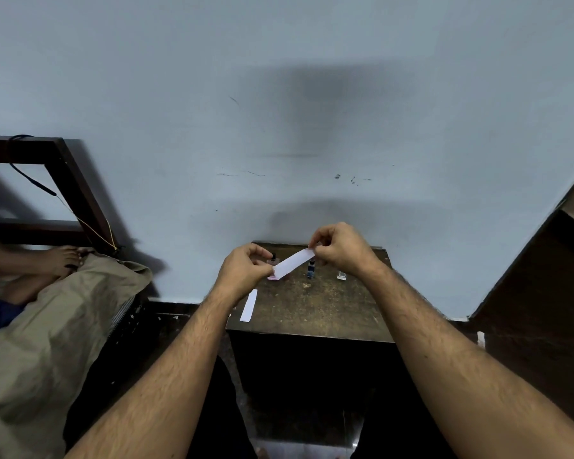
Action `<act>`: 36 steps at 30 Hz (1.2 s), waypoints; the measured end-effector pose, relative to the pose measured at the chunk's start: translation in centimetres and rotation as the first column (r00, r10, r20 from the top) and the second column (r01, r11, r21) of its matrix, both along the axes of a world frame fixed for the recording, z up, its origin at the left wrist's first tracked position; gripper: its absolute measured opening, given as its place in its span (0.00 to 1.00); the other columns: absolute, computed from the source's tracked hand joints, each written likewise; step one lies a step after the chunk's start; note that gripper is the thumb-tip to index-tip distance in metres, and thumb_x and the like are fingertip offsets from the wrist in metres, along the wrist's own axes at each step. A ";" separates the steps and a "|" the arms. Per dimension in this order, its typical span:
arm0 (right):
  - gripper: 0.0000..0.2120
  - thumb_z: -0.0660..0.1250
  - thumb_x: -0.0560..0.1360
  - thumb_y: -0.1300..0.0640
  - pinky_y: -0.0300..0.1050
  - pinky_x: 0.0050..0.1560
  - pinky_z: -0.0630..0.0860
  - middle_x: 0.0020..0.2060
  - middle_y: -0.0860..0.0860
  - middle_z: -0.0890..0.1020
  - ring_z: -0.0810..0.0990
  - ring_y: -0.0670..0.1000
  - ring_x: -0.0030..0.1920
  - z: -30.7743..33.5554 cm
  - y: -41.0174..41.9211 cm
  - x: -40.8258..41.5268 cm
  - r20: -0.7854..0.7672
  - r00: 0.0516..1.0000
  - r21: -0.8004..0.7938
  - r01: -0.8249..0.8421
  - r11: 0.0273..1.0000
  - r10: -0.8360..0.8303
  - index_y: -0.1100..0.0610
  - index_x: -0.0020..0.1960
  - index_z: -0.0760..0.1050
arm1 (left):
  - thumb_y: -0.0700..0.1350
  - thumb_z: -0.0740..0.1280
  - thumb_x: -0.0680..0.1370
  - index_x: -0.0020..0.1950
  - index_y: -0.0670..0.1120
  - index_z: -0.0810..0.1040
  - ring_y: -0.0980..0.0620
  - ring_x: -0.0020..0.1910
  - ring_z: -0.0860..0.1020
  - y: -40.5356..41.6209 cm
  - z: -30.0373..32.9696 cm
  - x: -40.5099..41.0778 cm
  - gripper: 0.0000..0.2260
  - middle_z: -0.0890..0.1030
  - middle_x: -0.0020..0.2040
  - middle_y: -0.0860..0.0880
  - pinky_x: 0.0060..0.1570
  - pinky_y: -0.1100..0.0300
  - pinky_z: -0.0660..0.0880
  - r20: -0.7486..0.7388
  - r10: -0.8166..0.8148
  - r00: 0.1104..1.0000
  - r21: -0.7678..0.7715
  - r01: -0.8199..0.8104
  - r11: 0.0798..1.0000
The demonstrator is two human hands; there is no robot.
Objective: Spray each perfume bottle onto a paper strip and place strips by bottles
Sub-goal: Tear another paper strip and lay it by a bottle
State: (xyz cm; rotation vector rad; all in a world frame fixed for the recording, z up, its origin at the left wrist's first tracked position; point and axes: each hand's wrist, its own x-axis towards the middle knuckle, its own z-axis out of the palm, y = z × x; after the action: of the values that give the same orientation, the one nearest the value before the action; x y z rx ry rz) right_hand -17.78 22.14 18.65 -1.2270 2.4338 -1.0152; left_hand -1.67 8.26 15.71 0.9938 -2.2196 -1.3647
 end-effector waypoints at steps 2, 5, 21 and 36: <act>0.09 0.66 0.70 0.63 0.52 0.41 0.83 0.33 0.47 0.82 0.84 0.49 0.34 0.1 0.0 0.3 -0.041 0.999 0.004 0.000 1.000 0.000 0.52 0.42 0.82 | 0.40 0.72 0.69 0.46 0.51 0.80 0.56 0.37 0.80 0.1 -0.1 0.0 0.09 0.83 0.35 0.53 0.38 0.62 0.72 -0.002 0.012 1.000 -0.041 -0.012 0.999; 0.09 0.66 0.70 0.65 0.52 0.40 0.83 0.33 0.51 0.83 0.84 0.50 0.32 0.3 0.1 0.5 0.022 1.000 -0.027 -0.006 1.000 0.007 0.54 0.42 0.81 | 0.42 0.72 0.70 0.45 0.53 0.80 0.57 0.39 0.80 0.1 -0.3 -0.1 0.08 0.82 0.36 0.54 0.38 0.62 0.72 -0.009 0.052 0.999 -0.105 -0.052 0.993; 0.11 0.68 0.73 0.66 0.43 0.30 0.77 0.32 0.50 0.83 0.76 0.47 0.24 3.4 1.0 -1.0 0.221 0.975 -0.038 0.028 0.999 -0.019 0.52 0.40 0.81 | 0.42 0.67 0.74 0.46 0.52 0.81 0.52 0.48 0.81 -1.6 -4.0 0.7 0.06 0.84 0.46 0.52 0.44 0.50 0.81 -0.098 0.160 0.982 0.086 -0.152 0.985; 0.06 0.69 0.74 0.67 0.37 0.24 0.68 0.33 0.51 0.84 0.71 0.45 0.23 4.5 1.2 -0.7 0.480 0.838 -0.273 -0.137 0.952 0.259 0.59 0.47 0.81 | 0.45 0.68 0.76 0.57 0.49 0.82 0.55 0.51 0.80 -0.7 -7.4 1.4 0.10 0.84 0.51 0.52 0.55 0.62 0.73 0.003 0.133 0.991 -0.125 -0.132 0.983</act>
State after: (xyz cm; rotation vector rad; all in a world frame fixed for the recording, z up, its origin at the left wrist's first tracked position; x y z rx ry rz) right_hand -18.47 23.33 23.16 -1.0704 1.7809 -1.3779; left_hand -0.23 7.56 8.33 1.0848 -2.1742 -1.1519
